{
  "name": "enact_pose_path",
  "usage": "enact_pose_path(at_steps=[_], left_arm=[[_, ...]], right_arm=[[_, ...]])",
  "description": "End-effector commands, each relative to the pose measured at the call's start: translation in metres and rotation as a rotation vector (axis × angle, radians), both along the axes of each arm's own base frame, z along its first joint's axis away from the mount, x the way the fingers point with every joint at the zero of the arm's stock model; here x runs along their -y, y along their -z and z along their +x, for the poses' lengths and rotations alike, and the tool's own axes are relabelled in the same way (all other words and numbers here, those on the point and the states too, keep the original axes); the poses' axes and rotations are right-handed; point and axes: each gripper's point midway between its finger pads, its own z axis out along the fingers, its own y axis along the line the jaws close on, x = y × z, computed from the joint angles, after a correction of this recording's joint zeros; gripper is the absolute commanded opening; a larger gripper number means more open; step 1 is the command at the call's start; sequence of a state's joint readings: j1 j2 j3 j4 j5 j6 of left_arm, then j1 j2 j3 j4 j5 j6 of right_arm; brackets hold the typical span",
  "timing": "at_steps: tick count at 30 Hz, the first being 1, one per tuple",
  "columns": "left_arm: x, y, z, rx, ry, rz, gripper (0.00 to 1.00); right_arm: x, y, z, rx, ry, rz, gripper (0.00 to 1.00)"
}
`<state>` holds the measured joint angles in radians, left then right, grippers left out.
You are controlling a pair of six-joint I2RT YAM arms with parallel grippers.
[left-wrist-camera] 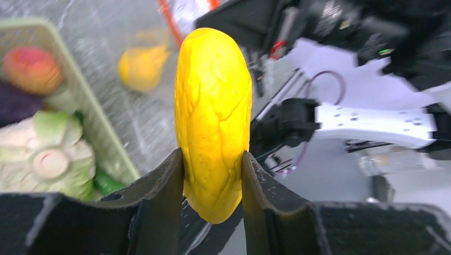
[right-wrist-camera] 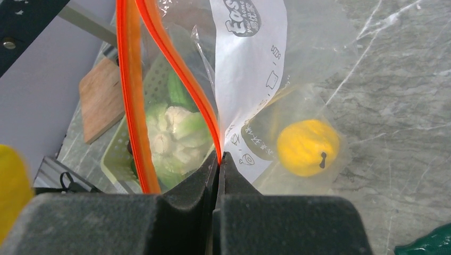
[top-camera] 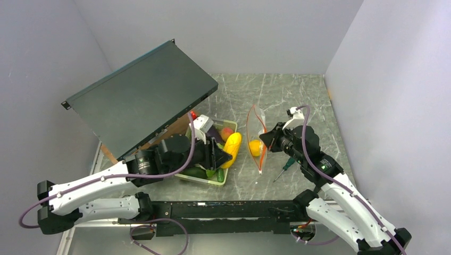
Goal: Place the food in the zip-top bag and seal the zipper
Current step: Pick up the fake fruit from the bin, then place the fake fruit in the zipper food storage bag.
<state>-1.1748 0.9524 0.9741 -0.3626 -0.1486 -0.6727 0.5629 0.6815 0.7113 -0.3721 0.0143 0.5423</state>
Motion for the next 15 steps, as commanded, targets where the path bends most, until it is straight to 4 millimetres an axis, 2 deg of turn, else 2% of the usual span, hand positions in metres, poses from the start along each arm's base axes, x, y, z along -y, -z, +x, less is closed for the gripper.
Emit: enact_pose_path(at_steps=[1,3,5,9,11,15], left_arm=[[0.021,-0.07,-0.011,0.097,0.108,-0.233,0.05],[0.027,-0.081,-0.01,0.066,0.098,-0.267,0.01],[0.034,-0.086,-0.007,0.028,0.086,-0.282,0.01],[0.057,-0.079,0.007,-0.101,0.078,-0.272,0.0],[0.065,-0.069,0.013,-0.183,0.071,-0.274,0.0],[0.071,-0.046,0.028,-0.293,0.024,-0.285,0.0]], right_arm=[[-0.012,-0.026,-0.001,0.067,-0.061,0.052,0.0],[-0.015,-0.03,-0.003,0.073,-0.082,0.062,0.0],[-0.018,-0.033,-0.004,0.083,-0.095,0.074,0.0],[-0.02,-0.039,-0.006,0.101,-0.108,0.094,0.0],[-0.022,-0.042,-0.007,0.108,-0.124,0.101,0.0],[-0.017,-0.045,-0.008,0.126,-0.103,0.102,0.0]])
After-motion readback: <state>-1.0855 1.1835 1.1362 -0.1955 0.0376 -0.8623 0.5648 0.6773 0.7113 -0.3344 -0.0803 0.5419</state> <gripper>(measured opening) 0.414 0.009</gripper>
